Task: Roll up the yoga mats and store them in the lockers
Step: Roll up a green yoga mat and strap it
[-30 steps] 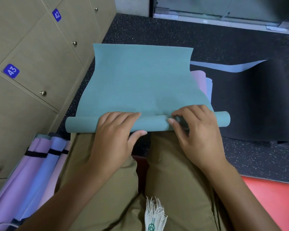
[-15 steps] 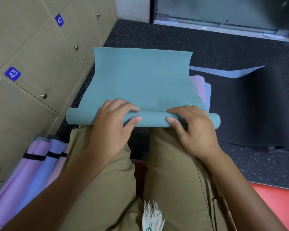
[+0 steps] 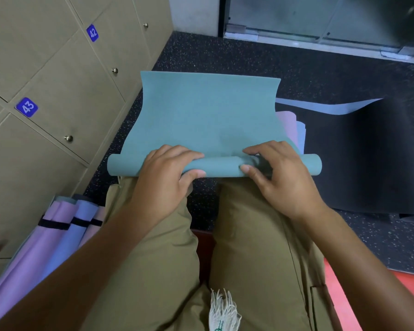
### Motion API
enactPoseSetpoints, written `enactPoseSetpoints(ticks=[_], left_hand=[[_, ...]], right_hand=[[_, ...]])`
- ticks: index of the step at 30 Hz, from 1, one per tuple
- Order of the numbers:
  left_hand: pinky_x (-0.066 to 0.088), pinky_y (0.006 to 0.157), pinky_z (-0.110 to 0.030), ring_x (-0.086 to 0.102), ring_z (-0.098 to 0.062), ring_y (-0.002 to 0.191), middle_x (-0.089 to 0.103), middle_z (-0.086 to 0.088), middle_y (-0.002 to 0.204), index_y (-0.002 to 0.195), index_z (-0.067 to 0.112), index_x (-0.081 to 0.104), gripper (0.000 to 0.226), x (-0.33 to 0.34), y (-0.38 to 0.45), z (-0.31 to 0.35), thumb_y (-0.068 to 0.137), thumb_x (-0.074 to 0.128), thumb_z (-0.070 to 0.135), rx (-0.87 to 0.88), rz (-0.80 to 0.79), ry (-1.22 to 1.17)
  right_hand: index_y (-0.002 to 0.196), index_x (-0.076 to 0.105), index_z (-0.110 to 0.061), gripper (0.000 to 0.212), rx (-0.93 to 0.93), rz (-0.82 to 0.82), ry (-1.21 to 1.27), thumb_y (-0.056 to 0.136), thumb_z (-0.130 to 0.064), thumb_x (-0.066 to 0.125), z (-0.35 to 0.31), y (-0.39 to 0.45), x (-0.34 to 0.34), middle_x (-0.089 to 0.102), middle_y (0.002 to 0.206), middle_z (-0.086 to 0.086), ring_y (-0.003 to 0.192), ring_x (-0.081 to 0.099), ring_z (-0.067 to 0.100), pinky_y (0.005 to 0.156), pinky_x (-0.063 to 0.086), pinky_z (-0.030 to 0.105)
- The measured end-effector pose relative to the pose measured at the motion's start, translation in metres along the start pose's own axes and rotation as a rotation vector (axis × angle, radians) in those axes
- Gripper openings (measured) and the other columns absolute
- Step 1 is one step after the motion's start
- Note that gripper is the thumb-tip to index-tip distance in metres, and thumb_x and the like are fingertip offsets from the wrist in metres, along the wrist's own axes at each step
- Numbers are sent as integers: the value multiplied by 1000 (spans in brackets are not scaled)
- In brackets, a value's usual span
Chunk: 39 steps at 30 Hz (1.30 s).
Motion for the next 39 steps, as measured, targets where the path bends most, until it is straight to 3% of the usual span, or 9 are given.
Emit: enactPoseSetpoints(ticks=[3, 6, 11, 14, 18, 22, 25, 32, 39], left_hand=[[43, 88, -41, 61, -22, 96, 70, 7, 103, 112, 23, 74, 35, -5, 14, -1, 91, 55, 44, -34, -93, -30], [40, 89, -39, 60, -21, 96, 70, 6, 101, 110, 22, 73, 36, -7, 23, 0, 94, 50, 45, -60, -137, -36], [43, 87, -32, 64, -15, 103, 73, 9, 110, 115, 27, 74, 24, -10, 34, -9, 99, 64, 40, -134, -170, -90], [47, 95, -33, 63, -11, 112, 72, 12, 118, 121, 26, 71, 28, -12, 33, -10, 96, 68, 39, -101, -119, -151], [46, 89, -36, 58, -21, 103, 67, 7, 110, 114, 20, 72, 31, -8, 22, -14, 94, 62, 42, 23, 43, -18], [45, 95, -40, 58, -25, 107, 68, 1, 115, 123, 16, 71, 56, 1, 10, -19, 88, 59, 59, 43, 50, 101], [43, 93, -40, 60, -26, 103, 68, 2, 112, 121, 18, 72, 57, 7, 15, -19, 83, 64, 59, 23, 54, 141], [42, 92, -41, 61, -24, 102, 69, 5, 111, 123, 25, 71, 54, 7, 32, -24, 89, 51, 62, -21, -54, 126], [42, 85, -43, 55, -24, 98, 66, 3, 100, 110, 23, 70, 57, 10, 53, -27, 100, 28, 60, -2, -112, 222]], right_hand=[[124, 69, -17, 35, -71, 7, -84, 94, -34, 73, 2, -3, 4, 68, 116, -2, 105, 57, 24, 95, 46, 40], [128, 68, -18, 40, -47, 6, -79, 93, -38, 73, 8, -2, 10, 68, 119, -2, 109, 57, 24, 100, 38, 34], [126, 68, -22, 42, -13, -23, -56, 96, -50, 59, 11, 10, 14, 68, 113, -4, 106, 57, 21, 101, 25, 26], [124, 68, -25, 43, -3, -70, -35, 95, -53, 53, 12, 18, 12, 69, 107, -6, 103, 57, 19, 101, 23, 27], [122, 67, -30, 36, 41, -185, 10, 99, -53, 52, 17, 35, 5, 66, 102, -6, 104, 54, 16, 100, 21, 29], [124, 66, -33, 27, 66, -297, 5, 102, -45, 54, 23, 49, 4, 66, 107, -3, 117, 42, 19, 94, 14, 24], [127, 64, -33, 31, 68, -327, -37, 103, -46, 50, 22, 53, 4, 63, 115, -2, 120, 39, 20, 94, 14, 26], [130, 63, -27, 39, -30, -186, -95, 97, -48, 60, 21, 46, 4, 59, 111, -8, 112, 50, 22, 98, 25, 31], [132, 61, -20, 50, -66, -51, -226, 89, -44, 74, 23, 37, 17, 59, 119, 4, 113, 52, 29, 103, 26, 36]])
Point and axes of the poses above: each hand's wrist, its own y-axis towards the middle knuckle, its own x-axis out of the palm, z = x × y, the point moved 1 cm from there along y, towards the middle knuckle
